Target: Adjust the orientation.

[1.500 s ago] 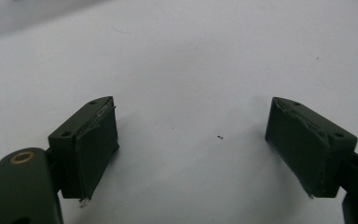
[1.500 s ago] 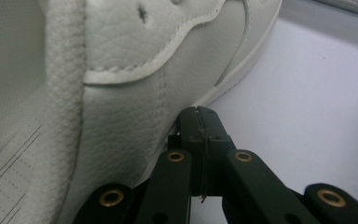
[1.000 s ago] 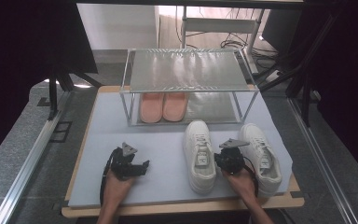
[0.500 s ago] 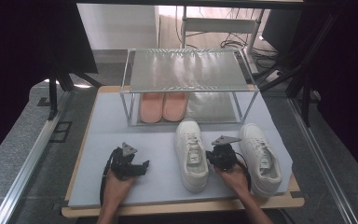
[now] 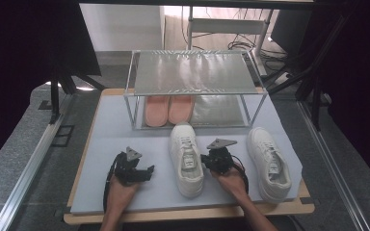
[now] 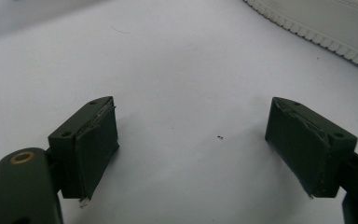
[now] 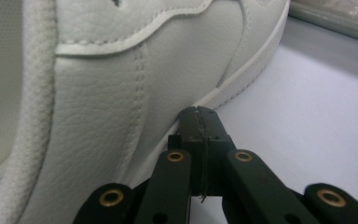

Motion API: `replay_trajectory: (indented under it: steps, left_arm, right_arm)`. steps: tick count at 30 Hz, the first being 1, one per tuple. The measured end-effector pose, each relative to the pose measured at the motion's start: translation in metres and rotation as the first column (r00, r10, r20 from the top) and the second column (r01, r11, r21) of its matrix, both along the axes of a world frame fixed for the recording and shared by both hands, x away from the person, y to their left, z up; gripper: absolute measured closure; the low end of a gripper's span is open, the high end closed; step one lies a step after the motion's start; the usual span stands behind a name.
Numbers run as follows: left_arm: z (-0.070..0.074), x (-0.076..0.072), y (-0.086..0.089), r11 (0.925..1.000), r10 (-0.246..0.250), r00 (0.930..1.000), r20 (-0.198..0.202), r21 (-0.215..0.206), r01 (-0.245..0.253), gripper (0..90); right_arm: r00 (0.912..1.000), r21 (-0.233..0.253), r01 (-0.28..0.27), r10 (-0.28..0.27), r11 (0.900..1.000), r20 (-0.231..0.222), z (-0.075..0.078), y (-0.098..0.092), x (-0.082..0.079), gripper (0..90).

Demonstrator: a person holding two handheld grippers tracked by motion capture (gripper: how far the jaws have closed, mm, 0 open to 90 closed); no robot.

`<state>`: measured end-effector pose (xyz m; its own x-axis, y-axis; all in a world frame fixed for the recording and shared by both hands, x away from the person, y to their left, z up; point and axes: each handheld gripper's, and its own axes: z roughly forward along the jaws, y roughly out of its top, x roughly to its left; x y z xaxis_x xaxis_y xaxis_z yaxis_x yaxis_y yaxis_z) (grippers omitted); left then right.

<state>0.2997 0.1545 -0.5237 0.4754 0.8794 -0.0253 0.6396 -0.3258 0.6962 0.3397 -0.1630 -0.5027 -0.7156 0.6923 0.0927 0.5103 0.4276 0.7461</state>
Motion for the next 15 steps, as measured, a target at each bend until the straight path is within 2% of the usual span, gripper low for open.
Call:
replay_trajectory:
  steps: [3,6,15]
  left_arm:
    - [0.000,0.000,0.000,1.0000,0.000,1.0000,0.000,0.000,0.000,16.9]
    - [0.000,0.000,0.000,1.0000,0.000,1.0000,0.000,0.000,0.000,16.9]
    - [0.000,0.000,0.000,1.0000,0.000,1.0000,0.001,0.000,0.000,16.9]
  right_arm:
    - [0.9997,0.000,-0.017,0.017,1.000,-0.019,0.000,-0.003,0.001,90.0]
    - [0.9997,-0.010,-0.019,0.018,1.000,-0.015,0.002,-0.009,-0.005,90.0]
    - [0.9993,0.059,-0.027,0.028,0.998,-0.024,0.020,-0.028,-0.032,90.0]
